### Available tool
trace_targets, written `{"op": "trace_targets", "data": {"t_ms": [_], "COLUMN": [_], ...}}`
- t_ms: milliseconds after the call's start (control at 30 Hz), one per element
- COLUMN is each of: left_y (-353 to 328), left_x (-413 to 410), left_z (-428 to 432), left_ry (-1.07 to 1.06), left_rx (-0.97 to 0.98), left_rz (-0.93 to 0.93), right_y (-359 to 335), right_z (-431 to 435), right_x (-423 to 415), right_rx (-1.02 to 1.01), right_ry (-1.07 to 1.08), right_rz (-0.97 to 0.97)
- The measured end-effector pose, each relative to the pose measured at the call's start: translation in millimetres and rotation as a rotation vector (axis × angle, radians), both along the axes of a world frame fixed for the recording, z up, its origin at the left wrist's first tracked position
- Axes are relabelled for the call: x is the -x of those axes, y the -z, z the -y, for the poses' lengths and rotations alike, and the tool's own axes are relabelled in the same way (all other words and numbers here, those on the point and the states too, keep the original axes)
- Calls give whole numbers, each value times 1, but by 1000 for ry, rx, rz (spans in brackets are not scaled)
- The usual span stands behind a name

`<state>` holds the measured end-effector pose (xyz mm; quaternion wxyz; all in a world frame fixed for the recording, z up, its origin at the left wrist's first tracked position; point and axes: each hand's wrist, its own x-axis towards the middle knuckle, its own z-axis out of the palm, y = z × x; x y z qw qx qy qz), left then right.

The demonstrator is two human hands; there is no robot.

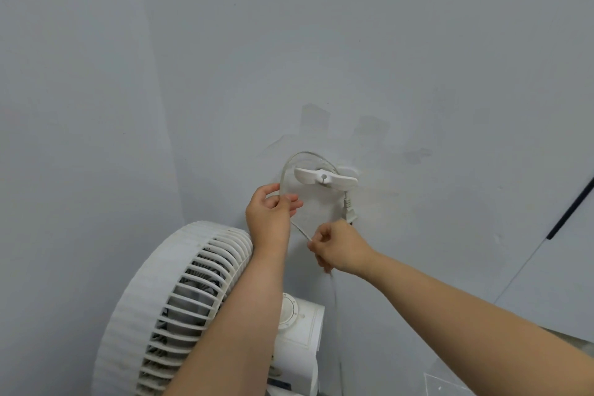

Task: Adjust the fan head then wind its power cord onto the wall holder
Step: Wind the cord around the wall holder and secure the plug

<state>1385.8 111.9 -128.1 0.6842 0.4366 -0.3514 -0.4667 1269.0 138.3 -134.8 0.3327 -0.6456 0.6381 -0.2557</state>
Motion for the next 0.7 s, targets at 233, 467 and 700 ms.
{"op": "trace_targets", "data": {"t_ms": [233,467,700], "left_y": [-4,-4,-2], "left_x": [5,9,13], "left_z": [-2,4,9], "left_ry": [-139,-232,-255], "left_rx": [105,104,74], "left_rz": [95,142,167], "right_y": [21,28,28], "right_z": [8,14,15], "right_x": [19,22,19], "right_rx": [62,59,21], "right_ry": [105,127,91], "right_rz": [-383,-398,-458]}}
